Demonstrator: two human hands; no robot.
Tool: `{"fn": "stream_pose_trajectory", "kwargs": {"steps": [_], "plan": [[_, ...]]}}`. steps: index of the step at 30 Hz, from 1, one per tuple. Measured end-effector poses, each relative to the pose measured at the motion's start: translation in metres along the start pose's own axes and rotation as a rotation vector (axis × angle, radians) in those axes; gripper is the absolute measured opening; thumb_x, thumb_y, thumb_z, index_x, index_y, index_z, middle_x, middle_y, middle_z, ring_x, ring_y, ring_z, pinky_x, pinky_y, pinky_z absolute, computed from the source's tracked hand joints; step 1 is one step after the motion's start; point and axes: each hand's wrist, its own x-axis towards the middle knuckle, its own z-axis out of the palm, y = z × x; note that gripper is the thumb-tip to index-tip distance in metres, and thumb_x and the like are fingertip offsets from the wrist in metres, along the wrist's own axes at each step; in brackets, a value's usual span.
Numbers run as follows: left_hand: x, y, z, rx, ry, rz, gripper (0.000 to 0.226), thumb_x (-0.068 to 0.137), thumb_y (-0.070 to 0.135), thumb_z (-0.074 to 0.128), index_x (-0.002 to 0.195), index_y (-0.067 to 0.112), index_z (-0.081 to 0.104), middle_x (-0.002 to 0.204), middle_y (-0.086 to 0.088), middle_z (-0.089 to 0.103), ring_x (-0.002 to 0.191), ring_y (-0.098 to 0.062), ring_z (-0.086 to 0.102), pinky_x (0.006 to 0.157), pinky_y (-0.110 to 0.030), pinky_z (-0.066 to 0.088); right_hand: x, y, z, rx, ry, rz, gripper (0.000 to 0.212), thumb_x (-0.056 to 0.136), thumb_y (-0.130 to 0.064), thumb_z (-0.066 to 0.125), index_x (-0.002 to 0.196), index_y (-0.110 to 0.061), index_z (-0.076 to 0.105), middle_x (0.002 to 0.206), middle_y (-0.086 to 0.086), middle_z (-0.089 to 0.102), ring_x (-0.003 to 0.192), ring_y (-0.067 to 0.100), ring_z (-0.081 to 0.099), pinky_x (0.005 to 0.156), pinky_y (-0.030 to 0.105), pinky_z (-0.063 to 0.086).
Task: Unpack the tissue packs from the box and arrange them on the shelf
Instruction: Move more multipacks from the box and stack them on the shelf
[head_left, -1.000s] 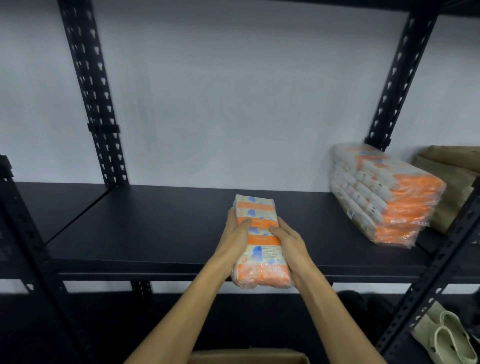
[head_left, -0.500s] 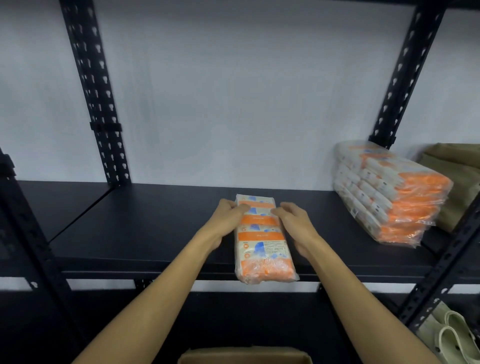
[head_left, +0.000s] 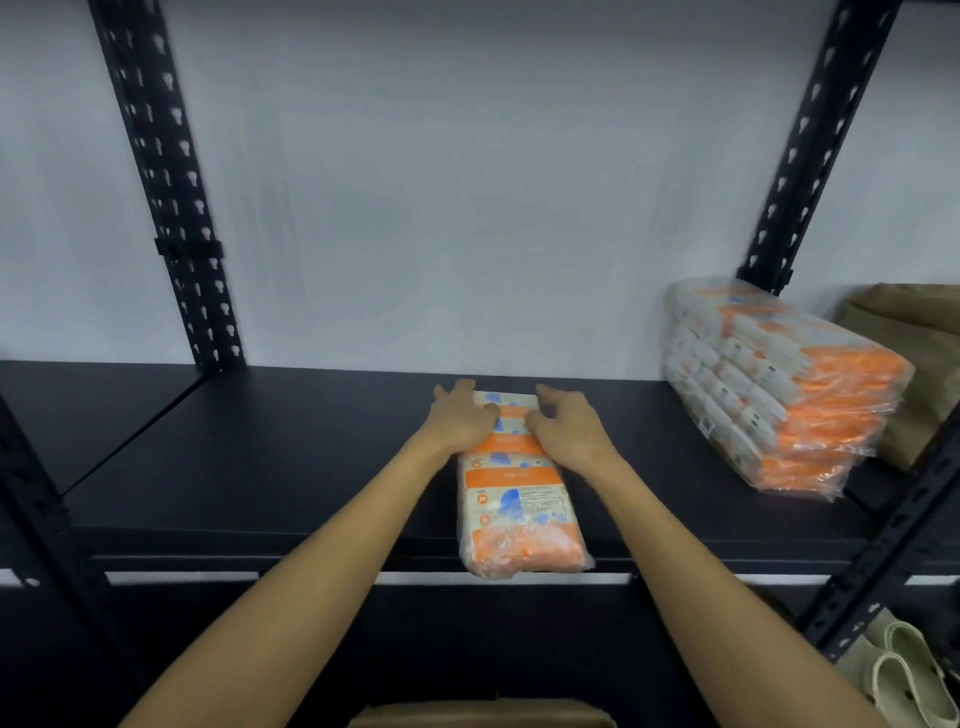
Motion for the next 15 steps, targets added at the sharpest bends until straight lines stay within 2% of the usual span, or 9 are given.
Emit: {"fn": "stream_pose_trajectory", "kwargs": {"steps": [1,3,5,6,7,9,11,13,15], "plan": [[0.004,0.003,-0.005,0.034,-0.005,0.009,0.063,0.096,0.031,0.056,0.153,0.018,0.033,0.154,-0.014,0.034,0.124,-0.03,0.057,0.096,-0.044,0.056,-0.01,-0.006,0.001,-0.07,0.11,-0.054,0.043,0.101,-0.022,0.051,0.143,-0.013,0.053,0.135,0.004,0.061,0.116,0.021,0.064,0.088,0.031,0.055],[0.01,0.013,-0.013,0.08,-0.016,0.033,0.056,0.095,0.029,0.056,0.147,0.013,0.04,0.14,-0.011,0.053,0.117,-0.027,0.062,0.099,-0.045,0.054,-0.039,-0.013,0.007,-0.148,0.249,-0.193,0.04,0.098,-0.026,0.05,0.135,-0.016,0.06,0.124,0.001,0.068,0.104,0.018,0.067,0.092,0.038,0.055],[0.014,0.026,-0.016,0.147,-0.036,0.079,0.052,0.098,0.032,0.052,0.146,0.012,0.042,0.136,-0.009,0.058,0.116,-0.026,0.062,0.102,-0.045,0.051,-0.066,-0.015,0.02,-0.331,0.237,-0.317,0.036,0.094,-0.033,0.042,0.114,-0.019,0.068,0.105,-0.003,0.071,0.091,0.013,0.066,0.097,0.043,0.051],[0.017,0.031,-0.015,0.204,-0.051,0.106,0.05,0.1,0.037,0.05,0.144,0.013,0.045,0.135,-0.008,0.059,0.117,-0.026,0.06,0.105,-0.046,0.048,-0.074,-0.012,0.028,-0.426,0.2,-0.338,0.037,0.095,-0.036,0.038,0.112,-0.019,0.066,0.11,-0.003,0.069,0.098,0.014,0.064,0.104,0.045,0.046],[0.018,0.036,-0.011,0.273,-0.073,0.137,0.048,0.101,0.043,0.048,0.14,0.014,0.05,0.132,-0.007,0.061,0.117,-0.026,0.06,0.107,-0.048,0.045,-0.08,-0.012,0.035,-0.502,0.145,-0.323,0.041,0.098,-0.039,0.036,0.122,-0.018,0.063,0.126,-0.001,0.064,0.116,0.016,0.059,0.113,0.046,0.039],[0.022,0.037,0.0,0.403,-0.125,0.179,0.051,0.101,0.053,0.042,0.135,0.017,0.055,0.128,-0.004,0.063,0.116,-0.026,0.06,0.11,-0.052,0.041,-0.083,-0.007,0.046,-0.599,0.069,-0.273,0.054,0.104,-0.044,0.03,0.149,-0.017,0.043,0.159,0.004,0.037,0.149,0.019,0.029,0.125,0.045,0.019],[0.025,0.029,0.01,0.484,-0.123,0.21,0.052,0.098,0.059,0.04,0.128,0.022,0.061,0.119,0.0,0.066,0.108,-0.023,0.062,0.104,-0.05,0.046,-0.082,0.001,0.052,-0.627,0.087,-0.297,0.058,0.106,-0.046,0.023,0.156,-0.017,0.032,0.165,0.004,0.024,0.154,0.019,0.014,0.125,0.042,0.012],[0.03,0.02,0.017,0.488,-0.038,0.238,0.052,0.094,0.062,0.04,0.12,0.025,0.065,0.112,0.001,0.068,0.104,-0.02,0.06,0.099,-0.049,0.049,-0.081,0.009,0.055,-0.642,0.159,-0.363,0.057,0.106,-0.044,0.023,0.152,-0.017,0.041,0.161,0.005,0.034,0.152,0.021,0.024,0.124,0.041,0.019],[0.035,0.015,0.021,0.498,0.028,0.251,0.054,0.094,0.062,0.041,0.123,0.023,0.064,0.117,0.001,0.066,0.11,-0.021,0.058,0.101,-0.051,0.046,-0.079,0.016,0.059,-0.638,0.22,-0.413,0.056,0.104,-0.042,0.024,0.144,-0.017,0.054,0.153,0.006,0.047,0.147,0.022,0.036,0.121,0.042,0.029]]}}
